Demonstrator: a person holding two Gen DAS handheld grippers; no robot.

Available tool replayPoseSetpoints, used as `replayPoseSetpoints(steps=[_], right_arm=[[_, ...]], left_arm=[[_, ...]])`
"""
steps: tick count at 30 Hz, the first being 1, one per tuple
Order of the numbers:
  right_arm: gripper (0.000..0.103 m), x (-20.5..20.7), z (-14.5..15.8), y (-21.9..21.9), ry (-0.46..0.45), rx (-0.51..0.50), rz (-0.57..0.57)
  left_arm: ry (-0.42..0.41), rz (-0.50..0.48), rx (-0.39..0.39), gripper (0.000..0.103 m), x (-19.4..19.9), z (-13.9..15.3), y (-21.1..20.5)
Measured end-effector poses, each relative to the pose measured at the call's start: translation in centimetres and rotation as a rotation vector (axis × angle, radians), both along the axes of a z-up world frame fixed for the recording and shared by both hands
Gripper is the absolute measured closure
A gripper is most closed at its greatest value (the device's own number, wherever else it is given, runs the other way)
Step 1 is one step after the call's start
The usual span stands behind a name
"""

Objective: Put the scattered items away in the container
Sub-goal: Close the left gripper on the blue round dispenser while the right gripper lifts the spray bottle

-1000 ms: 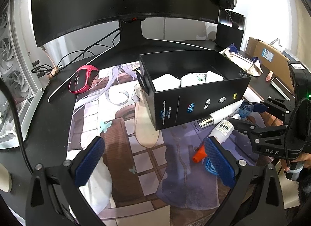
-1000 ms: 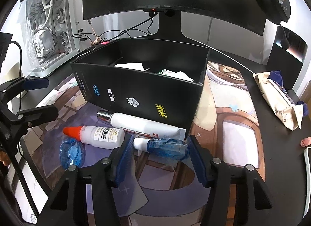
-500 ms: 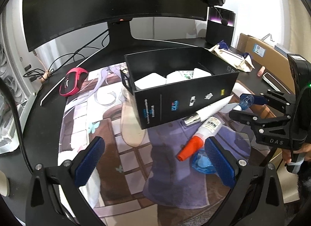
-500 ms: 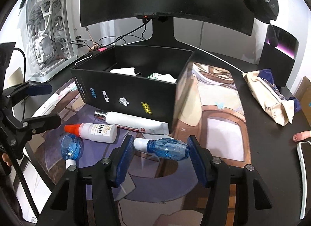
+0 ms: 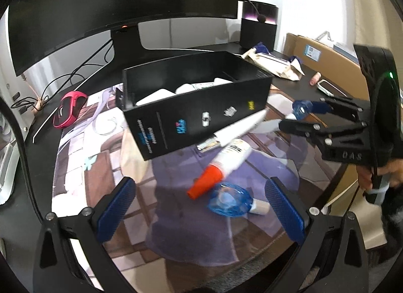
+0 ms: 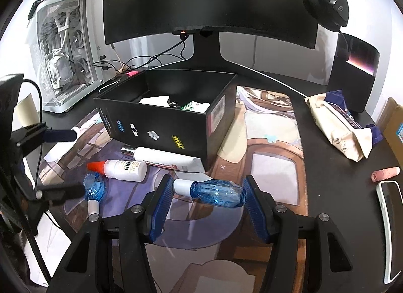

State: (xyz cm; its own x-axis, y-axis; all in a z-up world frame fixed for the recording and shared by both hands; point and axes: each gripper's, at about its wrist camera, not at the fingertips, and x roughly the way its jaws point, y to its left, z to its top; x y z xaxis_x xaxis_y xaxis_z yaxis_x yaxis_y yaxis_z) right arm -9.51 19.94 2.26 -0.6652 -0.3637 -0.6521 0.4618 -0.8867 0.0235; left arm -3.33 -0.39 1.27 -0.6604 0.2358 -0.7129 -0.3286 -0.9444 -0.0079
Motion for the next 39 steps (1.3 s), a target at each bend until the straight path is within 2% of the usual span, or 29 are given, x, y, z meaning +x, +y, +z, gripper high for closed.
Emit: replayPoseSetpoints(steps=[8,17,25,30,32,33,35,36,37,39], right_arm=[[0.046,0.3,0.0,0.4,0.002,-0.007,0.014],[0.046,0.9,-0.2,0.9,0.001,-0.008,0.029],[0.046,0.9,0.0,1.5,0.003,-0.023,0.026],[0.046,1.0,0.1,1.5,0.006,-0.029,0.026],[0.046,1.0,0.1,1.6,0.006,-0.03,0.028],[0.046,1.0,0.1,1.6,0.005,-0.03,0.029],[0.046,1.0,0.1,1.5,0.005,-0.03,0.031],[0.046,1.0,0.1,1.5,0.005,-0.03,0.031],[0.046,0.9,0.1,1.5,0.003,-0.031,0.032],[0.046,1.0,0.0,1.4,0.002,-0.03,0.033]], left_arm=[[-0.035,-0.018,0.009,0.0,0.9,-1.1,1.2],[-0.077,-0.021,0.013,0.0,0.3,-2.6,2.7],[-0.003,0.031,0.03,0.0,0.7,-3.1,3.2],[0.014,0.034,0.04,0.001,0.9,-3.1,3.0],[0.024,0.036,0.04,0.003,1.0,-3.1,3.0],[0.029,0.037,0.042,0.009,1.0,-3.1,2.9],[0.032,0.042,0.043,0.023,1.1,-2.9,2.7],[0.034,0.053,0.046,0.039,1.1,-2.7,2.4],[0.028,0.065,0.053,0.047,0.9,-2.6,2.1],[0.013,0.055,0.07,0.047,0.8,-2.4,1.7]])
